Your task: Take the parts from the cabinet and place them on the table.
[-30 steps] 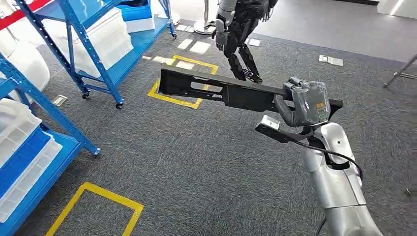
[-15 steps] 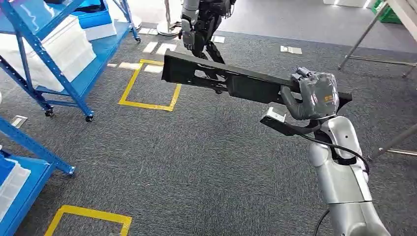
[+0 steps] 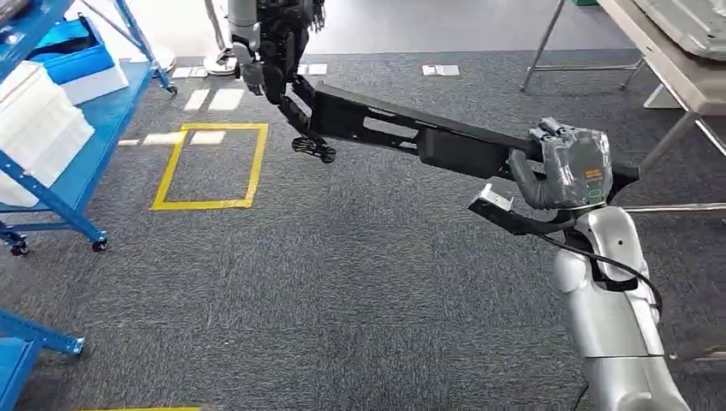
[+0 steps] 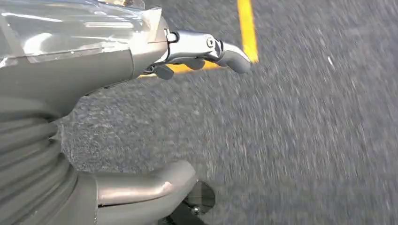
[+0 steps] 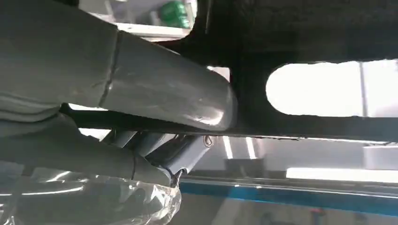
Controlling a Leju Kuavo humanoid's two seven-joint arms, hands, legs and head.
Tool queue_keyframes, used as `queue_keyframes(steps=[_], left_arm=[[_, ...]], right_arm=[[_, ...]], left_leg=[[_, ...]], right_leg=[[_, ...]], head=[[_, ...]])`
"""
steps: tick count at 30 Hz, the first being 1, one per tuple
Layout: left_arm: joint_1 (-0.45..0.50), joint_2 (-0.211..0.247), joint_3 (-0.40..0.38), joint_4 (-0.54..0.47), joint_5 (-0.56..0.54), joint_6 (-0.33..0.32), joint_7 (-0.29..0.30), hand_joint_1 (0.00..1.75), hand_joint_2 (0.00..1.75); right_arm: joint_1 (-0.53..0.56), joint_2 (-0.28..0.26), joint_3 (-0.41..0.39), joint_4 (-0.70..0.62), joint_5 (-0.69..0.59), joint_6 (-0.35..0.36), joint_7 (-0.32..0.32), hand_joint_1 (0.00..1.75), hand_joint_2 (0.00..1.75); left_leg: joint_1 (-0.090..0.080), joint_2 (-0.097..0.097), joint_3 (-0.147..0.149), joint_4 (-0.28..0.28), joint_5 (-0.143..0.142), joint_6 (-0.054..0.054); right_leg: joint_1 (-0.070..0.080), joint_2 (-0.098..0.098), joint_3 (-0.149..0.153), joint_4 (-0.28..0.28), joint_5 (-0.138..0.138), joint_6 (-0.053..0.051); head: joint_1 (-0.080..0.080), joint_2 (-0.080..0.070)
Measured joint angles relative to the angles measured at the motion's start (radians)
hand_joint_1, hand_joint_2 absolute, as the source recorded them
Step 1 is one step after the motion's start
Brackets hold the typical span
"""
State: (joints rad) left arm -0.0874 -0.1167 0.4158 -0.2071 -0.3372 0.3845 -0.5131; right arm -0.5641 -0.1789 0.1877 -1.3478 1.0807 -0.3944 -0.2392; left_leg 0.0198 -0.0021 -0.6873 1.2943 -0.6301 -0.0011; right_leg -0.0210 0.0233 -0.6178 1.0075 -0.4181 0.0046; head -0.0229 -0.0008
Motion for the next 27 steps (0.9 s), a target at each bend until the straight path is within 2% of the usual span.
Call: queue_keyframes(steps=[1,2,3,4,5,6,7,8,10,11,12,13,14,15,16,17,18,20,21,22,23,24,26,27], left_arm=[[0.0,0.0,0.0,0.0,-0.002,-0.005,0.0,0.0,1.75],[0.0,0.0,0.0,0.0,-0.004,-0.008,0.0,0.0,1.75],[-0.002,-0.001,0.0,0.0,-0.01,-0.012,0.001,0.0,1.75],[-0.006,-0.002,0.0,0.0,-0.021,-0.018,0.004,0.0,1.75],[-0.011,-0.002,-0.003,0.0,-0.032,-0.019,0.009,0.0,1.75],[-0.017,-0.002,-0.006,0.0,-0.041,-0.021,0.015,0.0,1.75],[-0.019,-0.002,-0.009,0.0,-0.046,-0.024,0.021,0.0,1.75],[-0.023,-0.002,-0.011,-0.001,-0.052,-0.027,0.024,0.0,1.75],[-0.024,-0.003,-0.015,-0.001,-0.056,-0.027,0.029,0.0,1.75],[-0.029,-0.004,-0.019,-0.001,-0.062,-0.027,0.03,0.0,1.75],[-0.036,-0.004,-0.023,-0.002,-0.066,-0.027,0.03,0.0,1.75],[-0.041,-0.004,-0.024,-0.003,-0.073,-0.027,0.03,0.0,1.75],[-0.043,-0.004,-0.025,-0.004,-0.078,-0.028,0.033,0.0,1.75],[-0.044,-0.004,-0.027,-0.005,-0.081,-0.028,0.036,0.0,1.75],[-0.044,-0.004,-0.028,-0.005,-0.082,-0.028,0.038,0.0,1.75],[-0.045,-0.004,-0.031,-0.006,-0.088,-0.029,0.041,0.0,1.75],[-0.046,-0.005,-0.035,-0.006,-0.093,-0.029,0.043,0.0,1.75],[-0.051,-0.006,-0.04,-0.006,-0.094,-0.029,0.047,0.0,1.75],[-0.054,-0.008,-0.043,-0.006,-0.095,-0.029,0.048,0.0,1.75],[-0.057,-0.009,-0.045,-0.008,-0.096,-0.029,0.048,0.0,1.75],[-0.058,-0.01,-0.047,-0.009,-0.096,-0.029,0.049,0.0,1.75],[-0.059,-0.009,-0.048,-0.009,-0.097,-0.029,0.05,0.0,1.75],[-0.064,-0.011,-0.049,-0.009,-0.099,-0.029,0.052,0.0,1.75],[-0.069,-0.013,-0.05,-0.009,-0.103,-0.029,0.053,0.0,1.75]], right_arm=[[0.006,-0.001,-0.002,0.0,0.0,0.0,0.0,1.75,0.0],[0.012,-0.004,-0.003,0.0,0.0,0.0,0.0,1.75,0.0],[0.023,-0.011,-0.008,-0.002,-0.002,-0.002,-0.002,1.75,0.0],[0.037,-0.015,-0.015,-0.007,-0.004,-0.006,-0.003,1.75,0.0],[0.054,-0.025,-0.024,-0.014,-0.006,-0.013,-0.004,1.75,0.0],[0.07,-0.033,-0.031,-0.021,-0.008,-0.022,-0.005,1.75,0.0],[0.081,-0.042,-0.039,-0.029,-0.01,-0.028,-0.005,1.75,0.0],[0.091,-0.048,-0.045,-0.038,-0.009,-0.03,-0.005,1.75,0.0],[0.108,-0.055,-0.048,-0.052,-0.009,-0.03,-0.005,1.75,0.0],[0.12,-0.061,-0.053,-0.059,-0.004,-0.031,-0.003,1.75,0.0],[0.136,-0.064,-0.058,-0.068,0.002,-0.035,0.003,1.75,0.0],[0.143,-0.071,-0.064,-0.075,0.01,-0.036,0.009,1.75,0.0],[0.151,-0.073,-0.071,-0.083,0.013,-0.037,0.013,1.75,0.0],[0.158,-0.074,-0.075,-0.088,0.014,-0.039,0.014,1.75,0.0],[0.165,-0.077,-0.078,-0.093,0.014,-0.042,0.015,1.75,0.0],[0.183,-0.082,-0.085,-0.103,0.014,-0.045,0.016,1.75,0.0],[0.199,-0.087,-0.094,-0.11,0.014,-0.045,0.017,1.75,0.0],[0.217,-0.097,-0.106,-0.122,0.013,-0.045,0.017,1.75,0.0],[0.222,-0.101,-0.112,-0.131,0.012,-0.045,0.017,1.75,0.0],[0.225,-0.103,-0.118,-0.139,0.012,-0.045,0.017,1.75,0.0],[0.223,-0.105,-0.121,-0.145,0.011,-0.046,0.017,1.75,0.0],[0.227,-0.105,-0.122,-0.151,0.01,-0.046,0.017,1.75,0.0],[0.235,-0.111,-0.127,-0.156,0.008,-0.046,0.016,1.75,0.0],[0.237,-0.117,-0.13,-0.159,0.007,-0.043,0.014,1.75,0.0]], left_leg=[[0.0,-0.001,-0.022,0.034,-0.003,0.001],[0.0,-0.001,-0.028,0.034,0.011,0.002],[0.0,-0.001,-0.013,-0.009,0.05,0.006],[0.0,-0.008,0.018,-0.081,0.096,0.01],[0.002,-0.028,0.055,-0.164,0.14,0.014],[0.007,-0.086,0.08,-0.226,0.164,0.017],[0.013,-0.108,0.098,-0.258,0.153,0.015],[0.007,-0.093,0.098,-0.256,0.152,0.016],[-0.006,-0.065,0.1,-0.257,0.154,0.025],[-0.002,-0.048,0.106,-0.27,0.164,0.039],[-0.004,-0.035,0.11,-0.279,0.17,0.047],[-0.005,-0.025,0.109,-0.283,0.172,0.054],[-0.007,-0.011,0.109,-0.283,0.172,0.056],[-0.009,0.0,0.109,-0.283,0.171,0.056],[-0.01,0.011,0.108,-0.282,0.171,0.056],[-0.011,0.026,0.107,-0.282,0.17,0.057],[-0.011,0.038,0.107,-0.282,0.17,0.056],[-0.011,0.06,0.107,-0.282,0.169,0.054],[-0.011,0.074,0.108,-0.282,0.167,0.051],[-0.017,0.086,0.113,-0.28,0.164,0.046],[-0.023,0.099,0.112,-0.278,0.158,0.037],[-0.025,0.111,0.116,-0.279,0.156,0.034],[-0.022,0.135,0.126,-0.282,0.153,0.027],[-0.02,0.149,0.13,-0.282,0.149,0.018]], right_leg=[[0.002,0.013,0.0,0.0,0.0,0.0],[0.002,0.027,0.001,0.001,0.0,0.0],[0.002,0.045,0.002,0.002,0.0,0.0],[0.002,0.057,0.004,0.002,0.0,0.0],[0.002,0.067,0.006,0.003,0.0,0.001],[0.001,0.074,0.004,0.004,0.0,0.002],[0.015,0.085,-0.006,0.011,-0.002,0.008],[0.006,0.098,-0.012,0.009,0.005,0.017],[0.002,0.129,-0.022,0.001,0.014,0.036],[0.008,0.133,-0.026,0.003,0.014,0.042],[0.002,0.071,-0.037,0.021,0.004,0.04],[0.008,0.022,-0.065,0.078,-0.027,0.033],[0.009,0.005,-0.104,0.157,-0.06,0.029],[0.008,0.001,-0.131,0.212,-0.081,0.028],[0.008,-0.002,-0.153,0.26,-0.097,0.029],[0.006,-0.007,-0.177,0.316,-0.111,0.034],[0.005,-0.01,-0.173,0.312,-0.106,0.041],[0.003,-0.019,-0.113,0.21,-0.07,0.057],[-0.001,-0.041,-0.054,0.107,-0.04,0.066],[-0.002,-0.102,0.004,0.012,-0.022,0.069],[0.013,-0.115,0.014,0.004,-0.019,0.059],[0.011,-0.098,0.007,0.002,-0.013,0.046],[0.016,-0.073,0.004,0.004,-0.014,0.034],[0.009,-0.058,0.007,-0.001,-0.01,0.024]], head=[[0.001,0.0],[0.001,0.0],[0.0,0.0],[0.0,0.0],[0.0,0.0],[0.001,0.0],[0.003,0.0],[0.005,0.0],[0.005,0.0],[0.005,0.0],[0.006,0.0],[0.015,0.0],[0.018,0.0],[0.019,0.0],[0.018,0.0],[0.018,0.0],[0.019,0.0],[0.02,0.0],[0.02,0.0],[0.02,0.0],[0.023,0.0],[0.018,0.0],[0.018,0.0],[0.019,0.0]])
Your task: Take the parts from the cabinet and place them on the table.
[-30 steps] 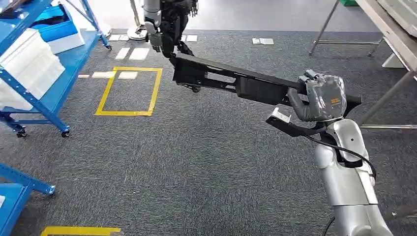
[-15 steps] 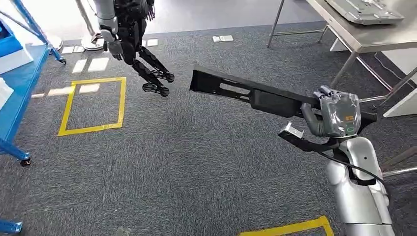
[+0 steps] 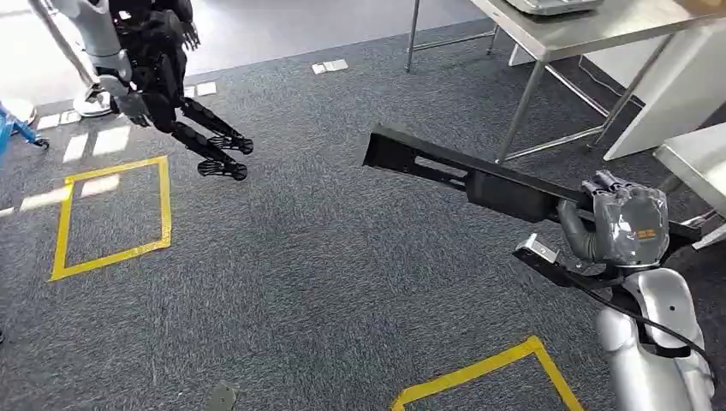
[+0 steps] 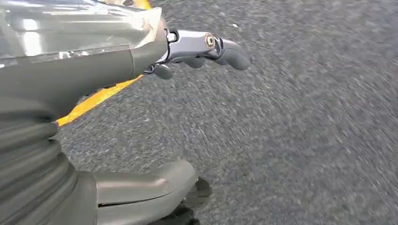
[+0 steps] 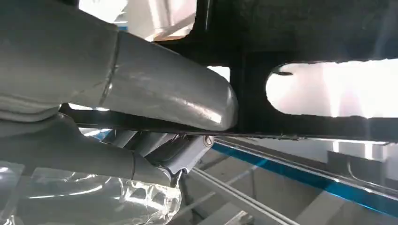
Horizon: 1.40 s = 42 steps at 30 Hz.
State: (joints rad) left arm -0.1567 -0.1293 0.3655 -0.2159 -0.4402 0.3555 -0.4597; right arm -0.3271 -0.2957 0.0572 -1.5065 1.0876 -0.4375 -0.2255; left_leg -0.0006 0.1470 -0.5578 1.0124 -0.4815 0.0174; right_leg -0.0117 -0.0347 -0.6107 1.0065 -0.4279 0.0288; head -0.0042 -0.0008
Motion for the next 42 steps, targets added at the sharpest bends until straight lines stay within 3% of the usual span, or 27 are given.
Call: queue_keyframes(steps=[1,2,3,5,6,7,9,10,11,14,15,17,18,21,23,24,25,26,27,31,33,35,37,38,40,41,42], left_arm=[[-0.007,-0.001,-0.002,0.0,-0.005,0.0,0.001,0.0,1.75],[-0.01,-0.003,-0.003,0.0,-0.011,0.0,0.001,0.0,1.75],[-0.01,-0.005,-0.005,0.0,-0.021,0.0,0.007,0.0,1.75],[-0.008,-0.006,-0.017,0.0,-0.039,0.001,0.02,0.0,1.75],[-0.008,-0.006,-0.021,0.0,-0.045,0.001,0.028,0.0,1.75],[-0.009,-0.007,-0.023,0.0,-0.048,0.001,0.034,0.0,1.75],[-0.015,-0.007,-0.03,0.0,-0.058,-0.001,0.042,0.0,1.75],[-0.019,-0.006,-0.034,0.0,-0.063,-0.009,0.043,0.0,1.75],[-0.022,-0.004,-0.037,0.0,-0.064,-0.019,0.042,0.0,1.75],[-0.028,-0.004,-0.043,0.0,-0.064,-0.042,0.04,0.0,1.75],[-0.033,-0.005,-0.045,0.0,-0.064,-0.046,0.039,0.0,1.75],[-0.039,-0.009,-0.046,0.0,-0.064,-0.052,0.037,0.0,1.75],[-0.039,-0.008,-0.046,0.0,-0.064,-0.052,0.036,0.0,1.75],[-0.036,-0.007,-0.045,0.0,-0.061,-0.049,0.041,0.0,1.75],[-0.036,-0.007,-0.045,0.0,-0.061,-0.049,0.042,0.0,1.75],[-0.036,-0.008,-0.045,0.0,-0.061,-0.049,0.042,0.0,1.75],[-0.036,-0.008,-0.045,0.0,-0.061,-0.049,0.042,0.0,1.75],[-0.037,-0.004,-0.045,0.0,-0.061,-0.048,0.042,0.0,1.75],[-0.037,-0.004,-0.045,0.0,-0.061,-0.048,0.042,0.0,1.75],[-0.04,-0.003,-0.045,-0.001,-0.061,-0.047,0.043,0.0,1.75],[-0.041,-0.003,-0.045,-0.001,-0.056,-0.042,0.044,0.0,1.75],[-0.033,-0.003,-0.044,0.0,-0.054,-0.042,0.045,0.0,1.75],[-0.029,-0.002,-0.042,0.0,-0.048,-0.042,0.037,0.0,1.75],[-0.029,-0.002,-0.04,0.0,-0.042,-0.041,0.032,0.0,1.75],[-0.03,0.001,-0.038,0.0,-0.038,-0.04,0.023,0.0,1.75],[-0.03,0.006,-0.034,0.0,-0.035,-0.039,0.019,0.0,1.75],[-0.027,0.009,-0.029,0.0,-0.033,-0.039,0.017,0.0,1.75]], right_arm=[[0.001,-0.005,-0.002,-0.002,-0.005,0.003,-0.005,1.75,0.0],[-0.005,-0.01,-0.007,-0.004,-0.011,0.008,-0.008,1.75,0.0],[-0.008,-0.011,-0.008,-0.004,-0.021,0.009,-0.013,1.75,0.0],[-0.007,-0.013,-0.011,-0.002,-0.037,0.009,-0.021,1.75,0.0],[-0.006,-0.015,-0.013,-0.001,-0.04,0.009,-0.025,1.75,0.0],[-0.004,-0.019,-0.013,0.001,-0.042,0.008,-0.028,1.75,0.0],[-0.002,-0.022,-0.014,0.001,-0.045,0.008,-0.029,1.75,0.0],[0.001,-0.021,-0.015,0.0,-0.051,0.008,-0.03,1.75,0.0],[0.005,-0.021,-0.015,-0.001,-0.058,0.007,-0.031,1.75,0.0],[0.018,-0.017,-0.013,-0.001,-0.06,0.007,-0.045,1.75,0.0],[0.02,-0.017,-0.012,-0.001,-0.058,0.007,-0.049,1.75,0.0],[0.018,-0.019,-0.013,-0.001,-0.057,0.007,-0.052,1.75,0.0],[0.015,-0.016,-0.011,0.0,-0.056,0.007,-0.052,1.75,0.0],[0.015,-0.009,-0.01,0.007,-0.056,0.008,-0.052,1.75,0.0],[0.015,-0.006,-0.01,0.012,-0.055,0.008,-0.052,1.75,0.0],[0.015,-0.005,-0.01,0.013,-0.055,0.008,-0.052,1.75,0.0],[0.014,-0.004,-0.01,0.013,-0.055,0.008,-0.052,1.75,0.0],[0.012,-0.003,-0.01,0.014,-0.056,0.008,-0.052,1.75,0.0],[0.011,-0.001,-0.009,0.016,-0.055,0.008,-0.054,1.75,0.0],[0.008,0.001,-0.009,0.019,-0.055,0.008,-0.055,1.75,0.0],[-0.004,0.002,-0.008,0.022,-0.05,0.008,-0.058,1.75,0.0],[-0.023,0.014,0.004,0.034,-0.046,0.008,-0.061,1.75,0.0],[-0.033,0.021,0.018,0.05,-0.042,0.007,-0.063,1.75,0.0],[-0.039,0.025,0.024,0.058,-0.039,0.006,-0.064,1.75,0.0],[-0.052,0.034,0.042,0.069,-0.035,0.005,-0.064,1.75,0.0],[-0.057,0.041,0.048,0.074,-0.034,0.004,-0.064,1.75,0.0],[-0.066,0.047,0.056,0.082,-0.034,0.001,-0.063,1.75,0.0]], left_leg=[[0.008,-0.031,-0.004,0.013,-0.012,-0.008],[0.012,-0.086,-0.02,0.057,-0.046,-0.009],[0.013,-0.121,-0.053,0.132,-0.089,-0.009],[0.012,-0.147,-0.128,0.284,-0.152,-0.011],[0.012,-0.148,-0.149,0.317,-0.151,-0.009],[0.012,-0.15,-0.145,0.295,-0.122,-0.005],[0.012,-0.163,-0.074,0.138,-0.024,0.008],[0.012,-0.213,-0.029,0.039,0.015,0.017],[0.016,-0.25,-0.016,0.017,0.001,0.02],[0.002,-0.214,-0.017,0.014,0.005,0.022],[0.004,-0.202,-0.013,0.002,0.012,0.029],[0.01,-0.177,-0.001,-0.024,0.028,0.039],[0.01,-0.16,-0.002,-0.025,0.03,0.041],[0.009,-0.115,-0.006,-0.025,0.028,0.04],[0.011,-0.088,-0.005,-0.024,0.025,0.034],[0.014,-0.075,-0.003,-0.023,0.021,0.029],[0.015,-0.065,0.0,-0.019,0.017,0.021],[0.006,-0.055,0.002,-0.014,0.01,0.012],[0.003,-0.046,0.001,-0.011,0.005,0.004],[0.011,-0.013,0.01,-0.011,-0.01,-0.014],[0.019,-0.112,-0.025,0.079,-0.072,-0.017],[0.019,-0.144,-0.108,0.248,-0.146,-0.017],[0.019,-0.149,-0.154,0.316,-0.147,-0.011],[0.019,-0.151,-0.147,0.285,-0.116,-0.007],[0.019,-0.172,-0.072,0.114,-0.015,0.007],[0.02,-0.227,-0.04,0.041,0.013,0.015],[0.024,-0.262,-0.026,0.011,0.004,0.021]], right_leg=[[-0.013,0.012,0.004,-0.002,0.003,-0.007],[-0.012,0.023,0.003,-0.002,0.004,-0.017],[-0.011,0.032,0.003,-0.002,0.005,-0.025],[-0.006,0.059,0.001,-0.001,0.006,-0.026],[-0.002,0.075,0.0,-0.001,0.007,-0.028],[0.0,0.09,0.0,0.0,0.007,-0.028],[0.002,0.12,0.001,0.003,0.008,-0.028],[0.001,0.132,0.0,0.005,0.008,-0.027],[0.009,0.143,-0.005,0.006,0.011,-0.021],[-0.008,0.175,-0.014,0.0,0.02,-0.003],[-0.002,0.188,-0.02,-0.006,0.025,0.006],[0.005,0.092,-0.044,0.033,0.002,-0.001],[0.003,0.063,-0.08,0.101,-0.031,-0.006],[-0.008,0.049,-0.182,0.31,-0.096,0.005],[-0.02,0.039,-0.145,0.244,-0.063,0.03],[-0.026,0.024,-0.092,0.148,-0.029,0.045],[-0.03,-0.014,-0.031,0.043,0.003,0.058],[-0.027,-0.069,-0.012,-0.002,0.0,0.055],[-0.012,-0.056,-0.002,-0.001,0.005,0.045],[-0.027,0.001,-0.007,0.003,0.006,0.012],[-0.025,0.023,-0.007,0.002,0.006,-0.004],[-0.018,0.05,-0.009,0.003,0.007,-0.015],[-0.012,0.081,-0.009,0.003,0.009,-0.018],[-0.01,0.095,-0.009,0.004,0.009,-0.018],[-0.009,0.125,-0.007,0.004,0.01,-0.017],[-0.013,0.135,-0.007,0.004,0.01,-0.016],[0.0,0.149,-0.013,0.008,0.013,-0.01]], head=[[-0.001,0.0],[-0.006,0.0],[-0.009,0.0],[-0.01,0.0],[-0.009,0.0],[-0.009,0.0],[-0.009,0.0],[-0.009,0.0],[-0.006,0.0],[-0.013,0.0],[-0.013,0.0],[-0.011,0.0],[-0.007,0.0],[-0.005,0.0],[-0.004,0.0],[-0.004,0.0],[-0.004,0.0],[-0.002,0.0],[-0.002,0.0],[-0.01,0.0],[-0.011,0.0],[-0.016,0.0],[-0.016,0.0],[-0.016,0.0],[-0.017,0.0],[-0.016,0.0],[-0.014,0.0]])
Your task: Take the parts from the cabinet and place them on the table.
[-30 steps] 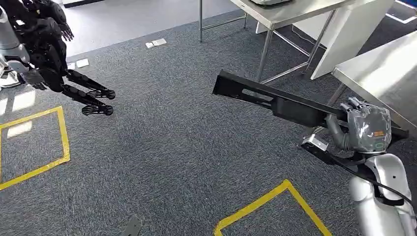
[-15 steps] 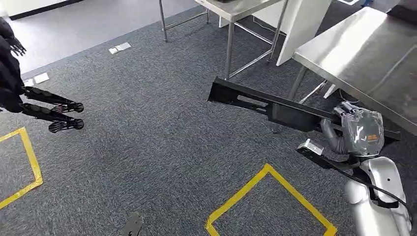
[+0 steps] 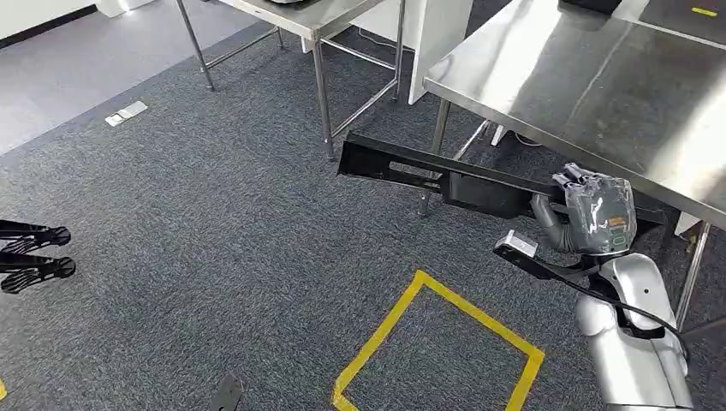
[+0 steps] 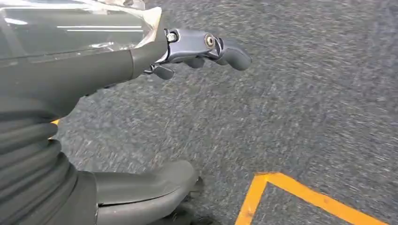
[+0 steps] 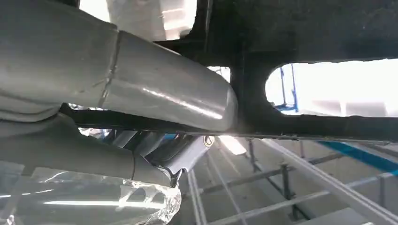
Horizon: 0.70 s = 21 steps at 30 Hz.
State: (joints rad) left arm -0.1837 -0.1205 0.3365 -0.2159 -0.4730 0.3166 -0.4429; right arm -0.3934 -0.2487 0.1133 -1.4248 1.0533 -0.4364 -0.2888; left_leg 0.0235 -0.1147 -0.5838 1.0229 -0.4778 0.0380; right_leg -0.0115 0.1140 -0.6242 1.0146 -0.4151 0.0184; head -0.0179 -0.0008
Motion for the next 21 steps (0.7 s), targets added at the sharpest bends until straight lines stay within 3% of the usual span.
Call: queue_keyframes(steps=[1,2,3,4,5,6,7,9,10,11,12,13,14,15,16,18,19,20,21], left_arm=[[0.001,0.0,0.003,0.0,0.0,0.003,0.0,0.0,1.75],[0.003,0.001,0.004,0.0,0.0,0.005,0.0,0.0,1.75],[0.004,0.001,0.005,0.0,0.0,0.006,0.0,0.0,1.75],[0.006,0.002,0.006,0.0,0.0,0.008,0.001,0.0,1.75],[0.007,0.003,0.008,0.0,0.0,0.01,0.002,0.0,1.75],[0.012,0.003,0.01,0.0,0.0,0.011,0.002,0.0,1.75],[0.02,0.003,0.013,0.0,0.0,0.012,0.0,0.0,1.75],[0.032,0.003,0.016,0.0,0.008,0.015,-0.008,0.0,1.75],[0.036,0.004,0.019,0.0,0.011,0.018,-0.01,0.0,1.75],[0.036,0.003,0.022,0.0,0.011,0.02,-0.013,0.0,1.75],[0.036,0.003,0.026,0.0,0.011,0.021,-0.016,0.0,1.75],[0.037,0.002,0.028,0.0,0.011,0.023,-0.017,0.0,1.75],[0.037,0.002,0.03,0.0,0.011,0.024,-0.017,0.0,1.75],[0.037,0.005,0.033,0.0,0.012,0.025,-0.018,0.0,1.75],[0.039,0.005,0.036,0.0,0.013,0.027,-0.019,0.0,1.75],[0.041,0.005,0.039,0.0,0.013,0.03,-0.019,0.0,1.75],[0.041,0.005,0.04,0.0,0.012,0.031,-0.019,0.0,1.75],[0.041,0.006,0.041,0.0,0.012,0.032,-0.018,0.0,1.75],[0.041,0.007,0.042,0.0,0.012,0.032,-0.018,0.0,1.75]], right_arm=[[-0.004,0.003,0.007,0.007,0.002,-0.001,0.0,1.75,0.0],[-0.005,0.006,0.011,0.014,0.002,-0.003,0.0,1.75,0.0],[-0.006,0.008,0.014,0.018,0.002,-0.003,0.0,1.75,0.0],[-0.011,0.006,0.018,0.023,0.002,-0.003,0.0,1.75,0.0],[-0.013,0.006,0.023,0.03,0.0,-0.005,0.0,1.75,0.0],[-0.025,0.006,0.026,0.035,-0.002,-0.005,0.0,1.75,0.0],[-0.038,0.009,0.031,0.045,-0.003,-0.005,0.0,1.75,0.0],[-0.043,0.014,0.038,0.061,-0.006,-0.005,0.0,1.75,0.0],[-0.043,0.016,0.041,0.07,-0.008,-0.006,0.0,1.75,0.0],[-0.044,0.016,0.044,0.079,-0.011,-0.008,-0.003,1.75,0.0],[-0.046,0.016,0.05,0.085,-0.015,-0.011,-0.006,1.75,0.0],[-0.05,0.016,0.053,0.089,-0.018,-0.012,-0.009,1.75,0.0],[-0.056,0.016,0.056,0.093,-0.022,-0.014,-0.011,1.75,0.0],[-0.064,0.017,0.059,0.098,-0.024,-0.016,-0.012,1.75,0.0],[-0.069,0.018,0.061,0.102,-0.026,-0.016,-0.013,1.75,0.0],[-0.071,0.016,0.063,0.111,-0.032,-0.018,-0.013,1.75,0.0],[-0.074,0.016,0.064,0.116,-0.033,-0.019,-0.014,1.75,0.0],[-0.074,0.016,0.066,0.119,-0.034,-0.02,-0.015,1.75,0.0],[-0.079,0.017,0.067,0.121,-0.034,-0.022,-0.016,1.75,0.0]], left_leg=[[-0.008,0.02,0.0,0.0,-0.001,-0.006],[-0.013,0.028,0.0,0.0,-0.001,-0.004],[-0.018,0.039,0.003,-0.002,0.0,-0.002],[-0.012,0.053,0.017,-0.02,0.01,0.005],[-0.011,0.07,0.023,-0.036,0.021,0.006],[-0.01,0.082,0.027,-0.042,0.025,0.012],[-0.012,0.101,0.027,-0.043,0.026,0.015],[-0.015,0.133,0.026,-0.042,0.024,0.015],[-0.014,0.149,0.026,-0.042,0.023,0.015],[-0.014,0.162,0.026,-0.042,0.021,0.013],[-0.013,0.173,0.027,-0.041,0.019,0.01],[-0.012,0.185,0.03,-0.04,0.016,0.005],[-0.012,0.194,0.033,-0.037,0.012,-0.001],[-0.024,0.203,0.033,-0.034,0.004,-0.01],[-0.024,0.213,0.036,-0.032,0.002,-0.014],[-0.025,0.235,0.045,-0.035,-0.002,-0.019],[-0.021,0.249,0.048,-0.035,-0.008,-0.027],[-0.012,0.221,0.039,-0.023,-0.02,-0.037],[-0.01,0.164,0.024,0.017,-0.051,-0.039]], right_leg=[[-0.012,0.01,-0.004,-0.001,0.003,0.005],[-0.018,0.022,-0.007,-0.004,0.005,0.013],[-0.019,0.035,-0.009,-0.011,0.01,0.023],[-0.005,0.05,-0.013,-0.017,0.015,0.033],[-0.01,-0.003,-0.022,0.002,0.005,0.03],[0.0,-0.053,-0.044,0.046,-0.022,0.023],[-0.001,-0.083,-0.084,0.126,-0.057,0.019],[-0.004,-0.098,-0.154,0.27,-0.101,0.021],[-0.007,-0.101,-0.166,0.296,-0.1,0.028],[-0.012,-0.106,-0.151,0.265,-0.086,0.039],[-0.016,-0.115,-0.112,0.195,-0.059,0.051],[-0.02,-0.135,-0.057,0.092,-0.025,0.062],[-0.022,-0.18,-0.006,0.001,0.0,0.068],[-0.011,-0.217,0.014,-0.02,0.003,0.058],[-0.006,-0.196,0.011,-0.022,0.009,0.046],[-0.004,-0.173,0.005,-0.02,0.008,0.037],[-0.014,-0.158,0.006,-0.022,0.009,0.029],[-0.028,-0.147,0.008,-0.024,0.011,0.022],[-0.028,-0.135,0.008,-0.023,0.012,0.014]], head=[[-0.001,0.0],[-0.002,0.0],[-0.004,0.0],[-0.003,0.0],[-0.003,0.0],[0.003,0.0],[0.01,0.0],[0.009,0.0],[0.011,0.0],[0.01,0.0],[0.011,0.0],[0.011,0.0],[0.011,0.0],[0.014,0.0],[0.009,0.0],[0.005,0.0],[0.006,0.0],[0.005,0.0],[0.004,0.0]])
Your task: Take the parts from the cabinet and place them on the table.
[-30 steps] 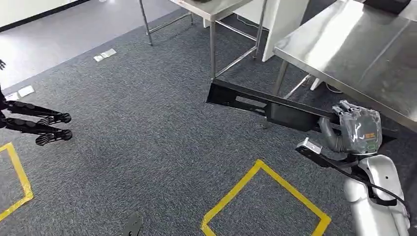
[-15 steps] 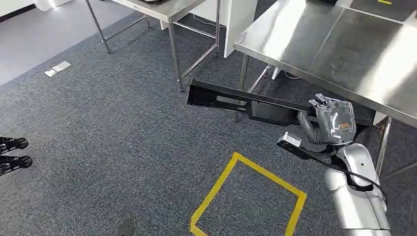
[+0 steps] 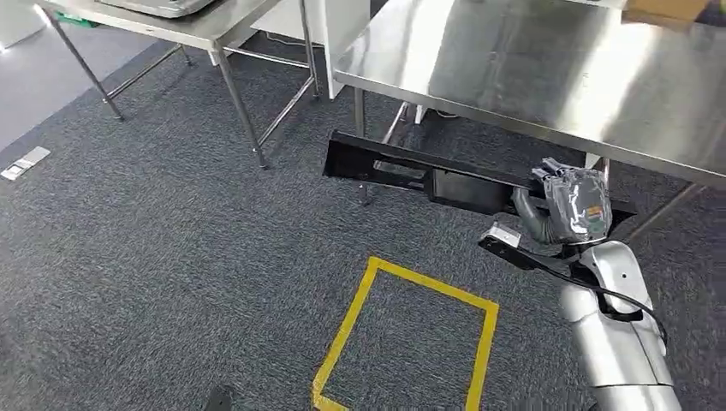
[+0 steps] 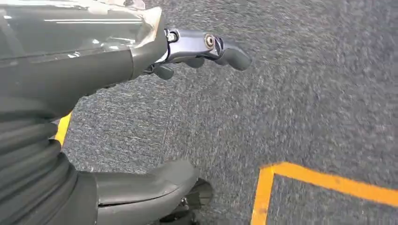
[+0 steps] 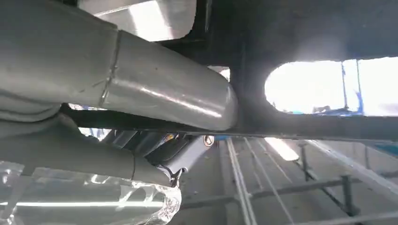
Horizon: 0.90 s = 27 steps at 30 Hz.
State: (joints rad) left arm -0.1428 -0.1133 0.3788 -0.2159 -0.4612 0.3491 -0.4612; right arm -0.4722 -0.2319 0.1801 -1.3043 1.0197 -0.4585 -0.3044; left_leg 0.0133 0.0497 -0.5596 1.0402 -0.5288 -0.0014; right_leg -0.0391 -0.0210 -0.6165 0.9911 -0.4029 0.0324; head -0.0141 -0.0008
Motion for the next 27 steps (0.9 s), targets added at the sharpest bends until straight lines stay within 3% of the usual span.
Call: queue_keyframes(steps=[1,2,3,4,7,8,9,10,11,13,14,15,16,17,19,20,21,22,24,25,26,27], left_arm=[[0.003,0.0,0.001,0.0,0.0,0.0,0.0,0.0,1.75],[0.008,0.0,0.001,0.0,0.0,0.0,-0.001,0.0,1.75],[0.013,0.0,0.002,0.0,0.0,0.0,-0.004,0.0,1.75],[0.017,0.0,0.003,0.0,0.0,0.0,-0.007,0.0,1.75],[0.02,0.0,0.006,0.0,0.002,0.0,-0.01,0.0,1.75],[0.019,0.002,0.009,0.0,0.002,0.0,-0.011,0.0,1.75],[0.019,0.003,0.01,0.0,0.002,0.0,-0.011,0.0,1.75],[0.02,0.002,0.012,0.0,0.002,0.0,-0.011,0.0,1.75],[0.021,0.003,0.013,0.0,0.002,0.0,-0.012,0.0,1.75],[0.02,0.002,0.014,0.0,0.002,0.0,-0.014,0.0,1.75],[0.017,0.002,0.014,0.0,0.001,-0.002,-0.016,0.0,1.75],[0.016,0.001,0.014,0.0,0.0,-0.003,-0.016,0.0,1.75],[0.014,0.002,0.014,0.0,0.0,-0.003,-0.016,0.0,1.75],[0.015,0.002,0.014,0.0,-0.001,-0.003,-0.016,0.0,1.75],[0.02,0.002,0.014,0.0,-0.002,-0.003,-0.015,0.0,1.75],[0.021,0.002,0.014,0.0,-0.002,-0.003,-0.015,0.0,1.75],[0.021,0.001,0.015,0.0,-0.002,-0.003,-0.014,0.0,1.75],[0.02,0.001,0.015,0.0,-0.002,-0.003,-0.014,0.0,1.75],[0.019,0.0,0.015,0.0,-0.003,-0.003,-0.014,0.0,1.75],[0.018,0.0,0.015,0.0,-0.003,-0.003,-0.014,0.0,1.75],[0.018,-0.001,0.015,0.0,-0.003,-0.003,-0.014,0.0,1.75],[0.018,-0.001,0.015,0.0,-0.003,-0.003,-0.014,0.0,1.75]], right_arm=[[-0.004,0.0,0.002,0.003,-0.001,-0.002,0.0,1.75,0.0],[-0.005,0.002,0.007,0.005,-0.001,-0.002,0.0,1.75,0.0],[-0.004,0.004,0.011,0.008,-0.003,-0.003,0.0,1.75,0.0],[-0.003,0.005,0.014,0.011,-0.002,-0.003,0.0,1.75,0.0],[-0.003,0.006,0.019,0.015,-0.002,-0.003,-0.001,1.75,0.0],[-0.003,0.006,0.021,0.016,-0.003,-0.003,-0.001,1.75,0.0],[-0.004,0.006,0.021,0.016,-0.003,-0.003,-0.001,1.75,0.0],[-0.009,0.007,0.023,0.016,-0.003,-0.003,-0.001,1.75,0.0],[-0.011,0.007,0.023,0.017,-0.003,-0.004,0.0,1.75,0.0],[-0.009,0.006,0.025,0.018,-0.005,-0.006,-0.001,1.75,0.0],[-0.009,0.004,0.025,0.018,-0.005,-0.006,-0.001,1.75,0.0],[-0.009,0.001,0.025,0.018,-0.005,-0.006,-0.001,1.75,0.0],[-0.012,-0.003,0.025,0.02,-0.007,-0.006,0.0,1.75,0.0],[-0.018,-0.003,0.026,0.022,-0.008,-0.005,0.001,1.75,0.0],[-0.026,-0.002,0.03,0.026,-0.01,-0.005,0.001,1.75,0.0],[-0.026,-0.002,0.031,0.028,-0.01,-0.007,0.002,1.75,0.0],[-0.025,-0.004,0.032,0.032,-0.002,-0.013,0.004,1.75,0.0],[-0.025,-0.006,0.034,0.035,0.005,-0.018,0.005,1.75,0.0],[-0.027,-0.013,0.037,0.038,0.006,-0.029,0.008,1.75,0.0],[-0.029,-0.015,0.038,0.039,0.006,-0.032,0.01,1.75,0.0],[-0.032,-0.016,0.04,0.04,0.006,-0.033,0.012,1.75,0.0],[-0.032,-0.017,0.04,0.041,0.006,-0.036,0.013,1.75,0.0]], left_leg=[[0.0,-0.032,-0.033,0.077,-0.043,0.0],[0.0,-0.045,-0.075,0.165,-0.085,-0.001],[0.0,-0.05,-0.117,0.248,-0.115,-0.002],[0.0,-0.051,-0.141,0.288,-0.119,-0.001],[0.002,-0.054,-0.112,0.208,-0.048,0.004],[0.01,-0.089,-0.042,0.058,0.028,0.005],[0.016,-0.134,-0.021,0.015,0.043,0.006],[0.019,-0.16,-0.011,-0.017,0.032,0.005],[0.015,-0.142,-0.015,-0.011,0.033,0.007],[0.001,-0.12,-0.015,-0.01,0.035,0.022],[0.003,-0.106,-0.005,-0.018,0.043,0.034],[0.008,-0.094,-0.005,-0.026,0.05,0.042],[0.002,-0.084,-0.003,-0.03,0.056,0.052],[0.001,-0.069,-0.005,-0.03,0.057,0.053],[-0.003,-0.043,-0.008,-0.029,0.056,0.054],[-0.003,-0.033,-0.01,-0.029,0.056,0.054],[-0.004,-0.023,-0.01,-0.029,0.056,0.054],[-0.004,-0.016,-0.01,-0.029,0.056,0.053],[-0.003,-0.006,-0.008,-0.028,0.054,0.051],[-0.006,-0.004,-0.008,-0.028,0.053,0.047],[-0.013,-0.004,-0.013,-0.027,0.051,0.04],[-0.013,-0.003,-0.011,-0.027,0.053,0.037]], right_leg=[[0.003,0.01,-0.001,0.0,0.001,-0.011],[0.004,0.022,-0.002,0.0,0.001,-0.012],[0.007,0.037,-0.004,0.0,0.003,-0.015],[0.008,0.053,-0.004,0.001,0.003,-0.015],[0.007,0.085,-0.004,0.003,0.004,-0.013],[0.006,0.107,-0.005,0.008,0.005,-0.011],[0.006,0.114,-0.008,0.011,0.005,-0.01],[0.02,0.126,-0.019,0.023,0.004,-0.004],[0.017,0.136,-0.025,0.019,0.008,0.003],[0.016,0.164,-0.031,0.008,0.019,0.024],[0.019,0.177,-0.036,0.007,0.022,0.033],[0.02,0.16,-0.044,0.014,0.02,0.034],[0.02,0.079,-0.06,0.049,-0.001,0.029],[0.023,0.049,-0.089,0.108,-0.033,0.023],[0.022,0.035,-0.166,0.276,-0.099,0.022],[0.022,0.034,-0.19,0.331,-0.113,0.028],[0.021,0.033,-0.187,0.334,-0.11,0.034],[0.02,0.031,-0.153,0.283,-0.09,0.044],[0.016,0.019,-0.038,0.089,-0.033,0.059],[0.016,0.003,0.002,0.013,-0.026,0.055],[0.03,0.007,0.013,0.01,-0.021,0.04],[0.028,0.011,0.004,0.01,-0.018,0.031]], head=[[-0.001,0.0],[-0.002,0.0],[-0.001,0.0],[-0.001,0.0],[-0.002,0.0],[-0.002,0.0],[-0.002,0.0],[0.0,0.0],[0.002,0.0],[0.002,0.0],[0.002,0.0],[0.002,0.0],[0.003,0.0],[0.013,0.0],[0.012,0.0],[0.012,0.0],[0.012,0.0],[0.013,0.0],[0.012,0.0],[0.013,0.0],[0.013,0.0],[0.009,0.0]])
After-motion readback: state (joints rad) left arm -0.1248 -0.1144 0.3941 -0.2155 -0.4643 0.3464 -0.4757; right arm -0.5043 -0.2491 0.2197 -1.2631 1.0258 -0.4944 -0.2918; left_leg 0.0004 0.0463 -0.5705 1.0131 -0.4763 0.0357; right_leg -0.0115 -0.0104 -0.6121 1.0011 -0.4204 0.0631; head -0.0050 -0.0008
